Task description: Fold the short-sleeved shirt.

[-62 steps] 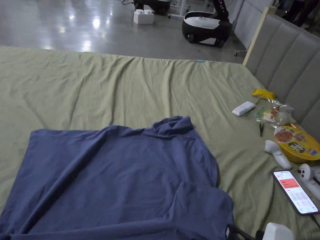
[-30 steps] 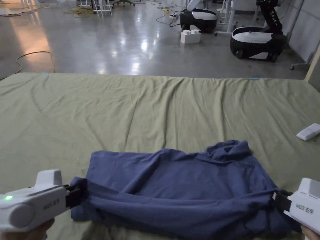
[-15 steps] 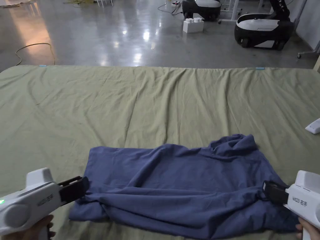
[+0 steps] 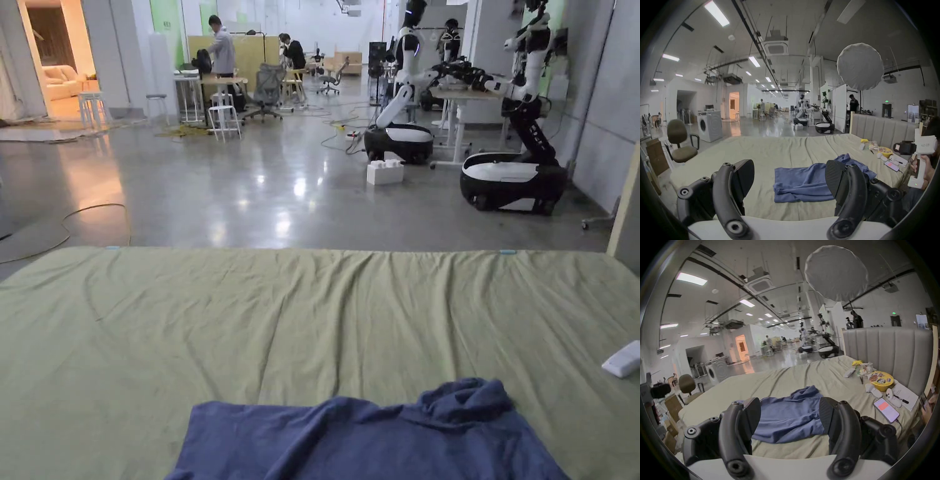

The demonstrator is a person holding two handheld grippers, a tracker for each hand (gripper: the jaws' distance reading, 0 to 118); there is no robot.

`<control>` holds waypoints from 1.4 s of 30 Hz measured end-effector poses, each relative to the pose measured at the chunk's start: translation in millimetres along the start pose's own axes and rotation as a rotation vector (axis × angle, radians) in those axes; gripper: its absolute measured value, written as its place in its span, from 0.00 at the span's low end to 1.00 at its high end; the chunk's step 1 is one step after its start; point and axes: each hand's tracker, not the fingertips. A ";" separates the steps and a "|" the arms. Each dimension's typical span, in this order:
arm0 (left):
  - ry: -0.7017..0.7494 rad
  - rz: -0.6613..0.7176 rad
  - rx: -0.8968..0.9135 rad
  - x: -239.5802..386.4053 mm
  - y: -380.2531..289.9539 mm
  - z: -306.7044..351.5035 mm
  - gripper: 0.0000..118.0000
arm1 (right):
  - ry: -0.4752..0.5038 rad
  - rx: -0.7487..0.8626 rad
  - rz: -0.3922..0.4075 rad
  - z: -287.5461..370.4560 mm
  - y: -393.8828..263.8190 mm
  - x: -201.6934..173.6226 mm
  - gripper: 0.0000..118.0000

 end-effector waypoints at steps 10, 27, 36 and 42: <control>-0.039 0.055 0.025 22.0 -7.8 18.3 0.00 | -0.042 -0.022 0.077 30.2 -3.8 -38.2 0.01; -0.136 0.123 -0.175 -1.7 -17.3 -23.4 0.00 | -0.010 -0.043 0.048 15.9 -2.3 -36.1 0.00; -0.104 0.278 -0.516 -49.2 -107.6 -171.5 0.69 | -0.015 -0.185 -0.001 -1.0 -25.1 -20.7 0.00; -0.043 0.227 -0.653 -57.8 -163.2 -262.9 0.67 | -0.059 -0.232 -0.030 -14.7 -37.1 -7.6 0.00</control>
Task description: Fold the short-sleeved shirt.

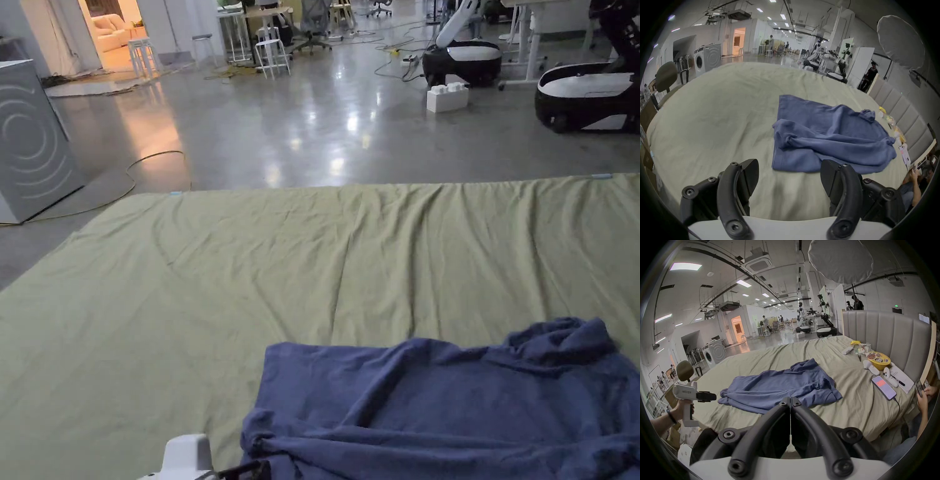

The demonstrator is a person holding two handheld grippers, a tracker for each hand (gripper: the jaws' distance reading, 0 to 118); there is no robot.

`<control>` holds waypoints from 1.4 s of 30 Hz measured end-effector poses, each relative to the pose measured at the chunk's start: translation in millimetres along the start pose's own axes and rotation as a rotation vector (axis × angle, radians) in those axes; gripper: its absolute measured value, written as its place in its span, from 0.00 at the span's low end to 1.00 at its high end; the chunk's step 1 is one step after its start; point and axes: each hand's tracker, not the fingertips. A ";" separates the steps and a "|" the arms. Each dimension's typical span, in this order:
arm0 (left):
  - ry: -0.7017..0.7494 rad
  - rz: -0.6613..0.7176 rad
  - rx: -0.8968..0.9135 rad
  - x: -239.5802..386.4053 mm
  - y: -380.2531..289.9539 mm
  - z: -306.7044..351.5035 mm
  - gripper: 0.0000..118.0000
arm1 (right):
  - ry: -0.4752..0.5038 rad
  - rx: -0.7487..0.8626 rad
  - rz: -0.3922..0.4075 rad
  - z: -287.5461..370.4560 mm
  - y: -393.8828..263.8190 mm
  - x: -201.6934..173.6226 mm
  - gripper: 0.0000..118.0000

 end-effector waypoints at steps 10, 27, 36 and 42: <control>0.045 -0.147 -0.141 21.6 3.0 -55.3 0.08 | -0.025 -0.046 -0.035 -18.3 -8.6 6.4 0.00; 0.108 -0.237 -0.190 40.5 -2.1 -66.2 0.07 | -0.232 -0.351 -0.132 -239.1 -15.7 139.0 0.62; 0.084 -0.256 -0.196 37.9 9.3 -58.3 0.07 | -0.254 -0.404 0.055 -251.6 -19.4 96.9 0.09; 0.055 -0.208 -0.011 21.0 18.4 18.5 0.07 | -0.314 -0.303 -0.058 -197.6 11.0 94.3 0.09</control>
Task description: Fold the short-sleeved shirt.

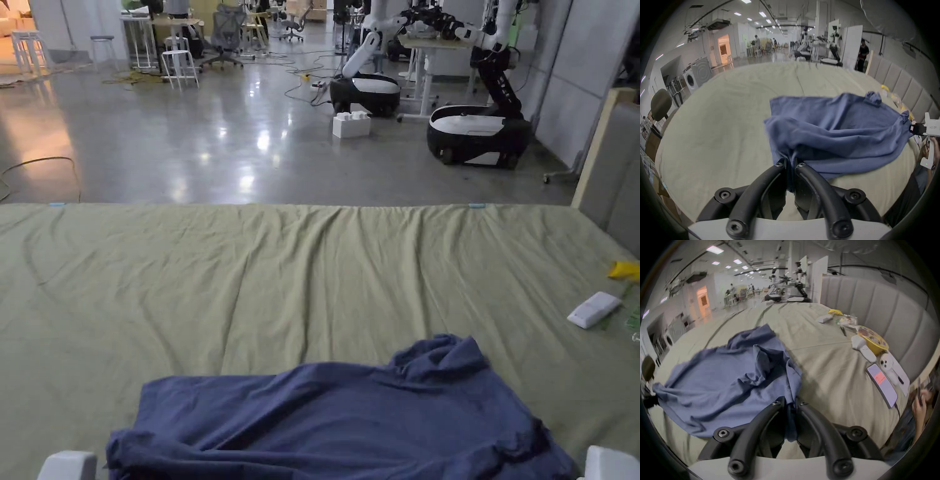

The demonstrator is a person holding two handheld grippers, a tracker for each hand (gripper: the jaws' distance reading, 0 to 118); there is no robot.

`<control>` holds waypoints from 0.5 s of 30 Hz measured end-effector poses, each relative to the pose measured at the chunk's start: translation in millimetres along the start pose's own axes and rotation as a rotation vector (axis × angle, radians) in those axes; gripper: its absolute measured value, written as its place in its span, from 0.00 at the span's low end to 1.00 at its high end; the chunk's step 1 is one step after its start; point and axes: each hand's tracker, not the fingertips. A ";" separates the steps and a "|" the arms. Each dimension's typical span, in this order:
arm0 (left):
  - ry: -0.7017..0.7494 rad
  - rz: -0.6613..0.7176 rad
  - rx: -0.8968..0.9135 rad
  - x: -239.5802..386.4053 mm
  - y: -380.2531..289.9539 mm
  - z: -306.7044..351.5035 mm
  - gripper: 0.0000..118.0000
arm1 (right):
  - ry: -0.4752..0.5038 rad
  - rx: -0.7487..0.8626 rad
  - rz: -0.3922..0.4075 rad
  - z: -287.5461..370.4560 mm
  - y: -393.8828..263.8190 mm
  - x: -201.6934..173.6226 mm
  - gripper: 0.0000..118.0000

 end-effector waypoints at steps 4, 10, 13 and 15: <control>-0.015 0.021 0.009 -6.5 -17.3 38.5 0.07 | -0.020 0.011 0.017 39.1 -17.9 11.9 0.09; -0.015 0.019 -0.053 -7.6 -79.9 61.7 0.07 | -0.004 -0.036 0.035 73.7 -72.8 19.4 0.09; -0.030 0.060 -0.095 -5.5 -105.3 58.9 0.07 | -0.001 -0.077 0.077 64.8 -91.1 17.4 0.09; -0.030 0.103 -0.104 -5.9 -111.6 56.3 0.07 | 0.010 -0.084 0.086 59.6 -96.1 18.8 0.09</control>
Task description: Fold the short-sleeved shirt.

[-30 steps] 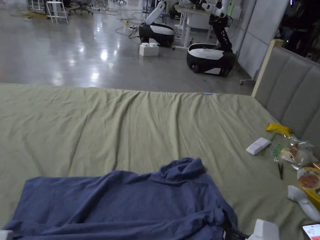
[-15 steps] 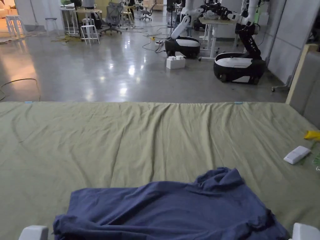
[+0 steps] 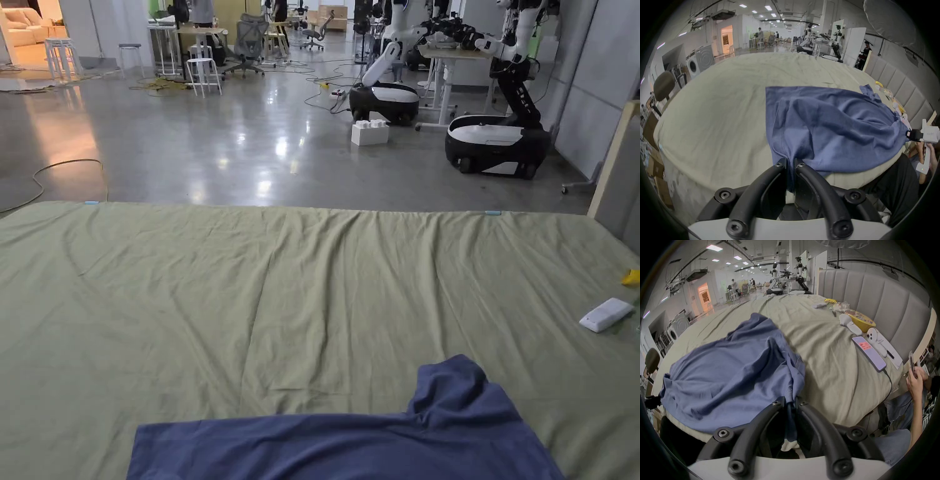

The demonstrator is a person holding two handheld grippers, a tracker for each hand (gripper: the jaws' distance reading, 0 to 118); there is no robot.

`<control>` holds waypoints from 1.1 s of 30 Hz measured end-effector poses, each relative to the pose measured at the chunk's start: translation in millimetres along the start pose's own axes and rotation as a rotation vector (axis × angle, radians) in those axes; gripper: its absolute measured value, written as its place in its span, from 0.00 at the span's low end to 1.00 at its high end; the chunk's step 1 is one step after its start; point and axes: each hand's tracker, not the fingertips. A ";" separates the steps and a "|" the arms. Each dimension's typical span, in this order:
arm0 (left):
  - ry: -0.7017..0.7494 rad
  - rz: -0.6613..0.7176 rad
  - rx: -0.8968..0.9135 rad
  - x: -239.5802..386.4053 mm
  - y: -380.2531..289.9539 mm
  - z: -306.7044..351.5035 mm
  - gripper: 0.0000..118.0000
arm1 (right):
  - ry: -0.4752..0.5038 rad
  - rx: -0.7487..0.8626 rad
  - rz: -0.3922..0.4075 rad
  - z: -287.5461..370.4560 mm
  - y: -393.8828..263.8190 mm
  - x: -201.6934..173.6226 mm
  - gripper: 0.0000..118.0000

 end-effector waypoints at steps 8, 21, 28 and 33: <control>0.004 -0.033 0.224 3.0 -7.3 57.3 0.70 | 0.063 0.125 -0.034 41.8 2.3 18.3 0.63; 0.036 -0.140 0.871 88.1 6.5 220.7 0.76 | 0.272 0.684 0.103 205.0 3.1 -36.6 0.61; 0.028 -0.216 0.836 119.2 3.0 240.4 0.25 | 0.290 0.698 0.137 224.5 5.5 -59.2 0.17; 0.029 -0.205 0.805 125.3 4.3 245.8 0.02 | 0.294 0.686 0.152 227.4 12.0 -64.9 0.00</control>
